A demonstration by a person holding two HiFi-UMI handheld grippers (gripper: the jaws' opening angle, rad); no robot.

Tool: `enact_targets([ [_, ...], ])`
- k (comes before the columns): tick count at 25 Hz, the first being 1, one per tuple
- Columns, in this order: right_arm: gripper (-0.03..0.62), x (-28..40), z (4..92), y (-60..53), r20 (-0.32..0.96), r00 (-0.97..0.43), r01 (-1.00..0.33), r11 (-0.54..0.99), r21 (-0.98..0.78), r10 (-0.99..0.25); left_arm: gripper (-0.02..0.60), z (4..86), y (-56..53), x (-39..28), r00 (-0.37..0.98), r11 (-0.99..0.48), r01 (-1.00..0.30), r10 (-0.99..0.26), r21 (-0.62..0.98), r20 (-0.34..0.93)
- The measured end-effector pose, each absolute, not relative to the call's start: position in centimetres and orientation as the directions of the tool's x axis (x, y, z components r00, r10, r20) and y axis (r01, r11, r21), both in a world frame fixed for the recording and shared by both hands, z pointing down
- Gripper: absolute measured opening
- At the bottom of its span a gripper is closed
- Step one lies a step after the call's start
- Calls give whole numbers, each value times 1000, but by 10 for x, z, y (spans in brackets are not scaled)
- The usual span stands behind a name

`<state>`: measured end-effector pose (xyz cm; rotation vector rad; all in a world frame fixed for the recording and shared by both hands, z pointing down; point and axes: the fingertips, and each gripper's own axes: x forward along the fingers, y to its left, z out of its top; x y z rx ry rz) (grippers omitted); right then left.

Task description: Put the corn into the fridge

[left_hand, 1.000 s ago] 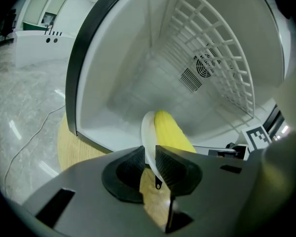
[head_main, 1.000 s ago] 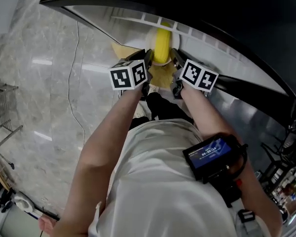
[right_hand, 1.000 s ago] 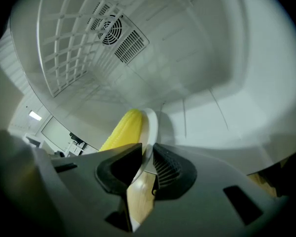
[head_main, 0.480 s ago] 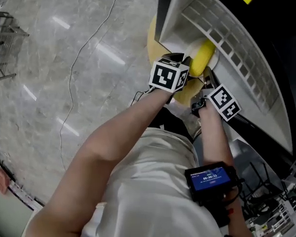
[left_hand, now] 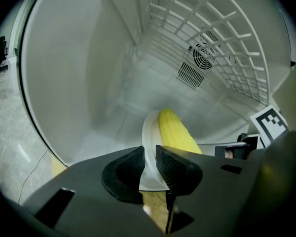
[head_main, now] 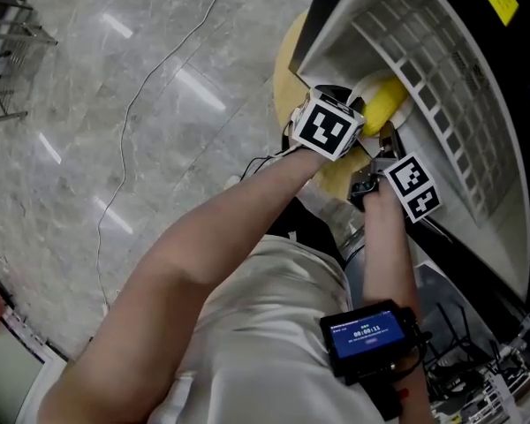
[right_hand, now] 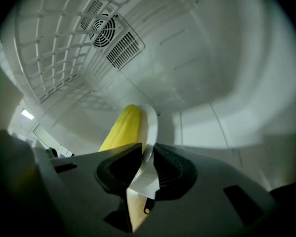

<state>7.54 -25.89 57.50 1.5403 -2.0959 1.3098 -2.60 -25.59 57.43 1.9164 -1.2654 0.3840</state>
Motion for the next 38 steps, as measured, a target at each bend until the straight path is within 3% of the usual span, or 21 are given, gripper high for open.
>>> enact_targets([
  [26, 64, 76, 587, -275, 730, -340, -923, 63, -379, -592, 77, 594, -273, -19, 452, -289, -892, -550, 347, 702],
  [38, 89, 77, 588, -277, 736, -336, -933, 97, -348, -588, 86, 593, -276, -21, 439, -306, -898, -575, 316, 690],
])
